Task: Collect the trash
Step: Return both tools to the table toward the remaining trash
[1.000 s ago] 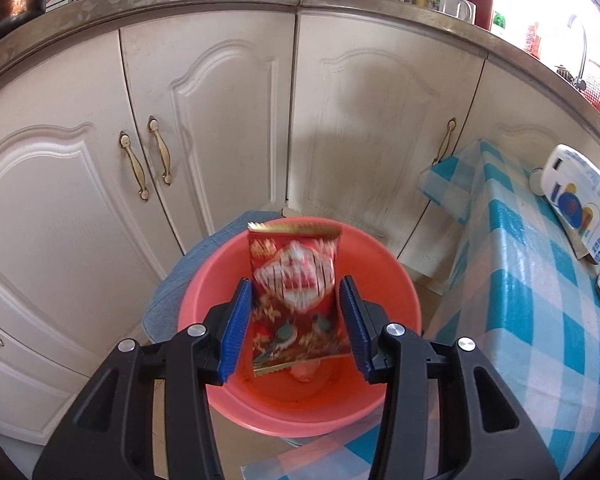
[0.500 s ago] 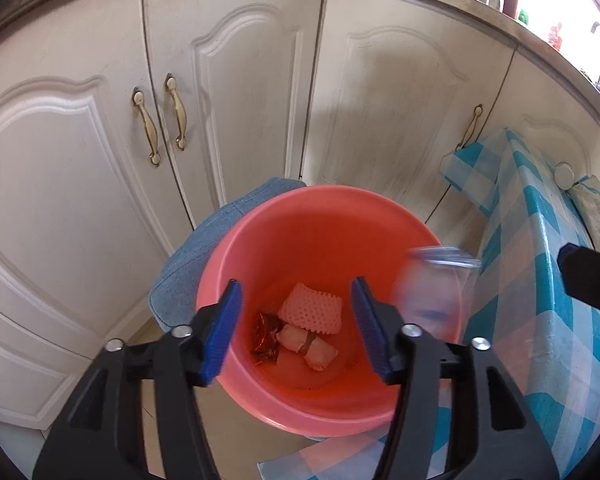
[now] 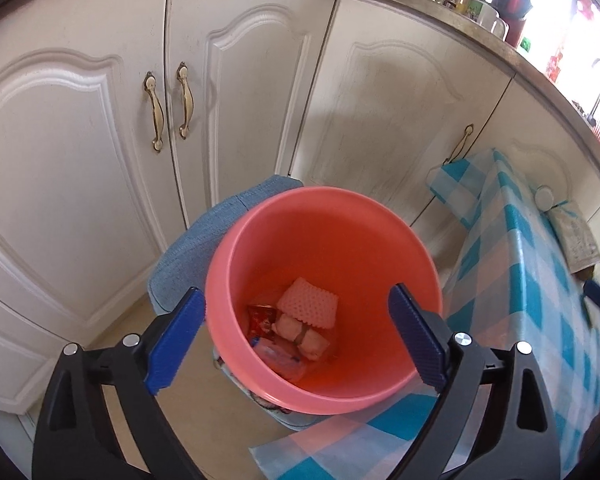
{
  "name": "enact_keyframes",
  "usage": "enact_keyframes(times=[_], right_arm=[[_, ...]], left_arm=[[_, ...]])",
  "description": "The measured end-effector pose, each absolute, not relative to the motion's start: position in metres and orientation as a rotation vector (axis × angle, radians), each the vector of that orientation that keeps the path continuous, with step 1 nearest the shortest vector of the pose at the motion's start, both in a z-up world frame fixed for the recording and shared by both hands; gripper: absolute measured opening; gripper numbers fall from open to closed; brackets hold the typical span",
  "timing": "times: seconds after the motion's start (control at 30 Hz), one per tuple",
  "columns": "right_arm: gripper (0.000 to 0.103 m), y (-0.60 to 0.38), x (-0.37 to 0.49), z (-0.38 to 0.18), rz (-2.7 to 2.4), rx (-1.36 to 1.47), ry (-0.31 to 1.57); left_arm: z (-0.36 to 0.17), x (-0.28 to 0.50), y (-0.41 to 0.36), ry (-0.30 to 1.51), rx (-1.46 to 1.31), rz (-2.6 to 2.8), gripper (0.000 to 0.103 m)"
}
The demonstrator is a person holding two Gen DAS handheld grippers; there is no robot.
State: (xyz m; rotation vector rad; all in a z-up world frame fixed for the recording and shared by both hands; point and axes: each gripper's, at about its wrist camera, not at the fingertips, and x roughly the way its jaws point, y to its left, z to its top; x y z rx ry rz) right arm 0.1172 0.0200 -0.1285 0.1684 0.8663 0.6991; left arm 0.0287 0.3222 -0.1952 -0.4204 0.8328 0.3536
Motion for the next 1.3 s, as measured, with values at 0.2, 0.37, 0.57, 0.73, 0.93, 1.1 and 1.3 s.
enact_keyframes(times=[0.2, 0.37, 0.57, 0.73, 0.93, 1.1, 1.3], right_arm=[[0.089, -0.01, 0.113, -0.131, 0.665, 0.196, 0.838], [0.089, -0.028, 0.11, -0.125, 0.618, 0.194, 0.804], [0.089, -0.047, 0.106, -0.116, 0.57, 0.179, 0.751], [0.09, -0.065, 0.106, -0.111, 0.521, 0.175, 0.724], [0.093, -0.086, 0.107, -0.106, 0.464, 0.178, 0.702], [0.093, -0.105, 0.11, -0.104, 0.422, 0.183, 0.688], [0.093, -0.129, 0.112, -0.103, 0.372, 0.207, 0.67]], left_arm=[[-0.178, 0.034, 0.302, 0.815, -0.397, 0.368, 0.093], [-0.156, 0.044, 0.272, 0.795, -0.302, 0.365, 0.093], [-0.128, 0.055, 0.229, 0.758, -0.178, 0.342, 0.093], [-0.111, 0.064, 0.192, 0.726, -0.088, 0.303, 0.093], [-0.096, 0.075, 0.145, 0.704, -0.006, 0.251, 0.093], [-0.089, 0.084, 0.111, 0.693, 0.042, 0.208, 0.093], [-0.086, 0.094, 0.072, 0.686, 0.088, 0.149, 0.094]])
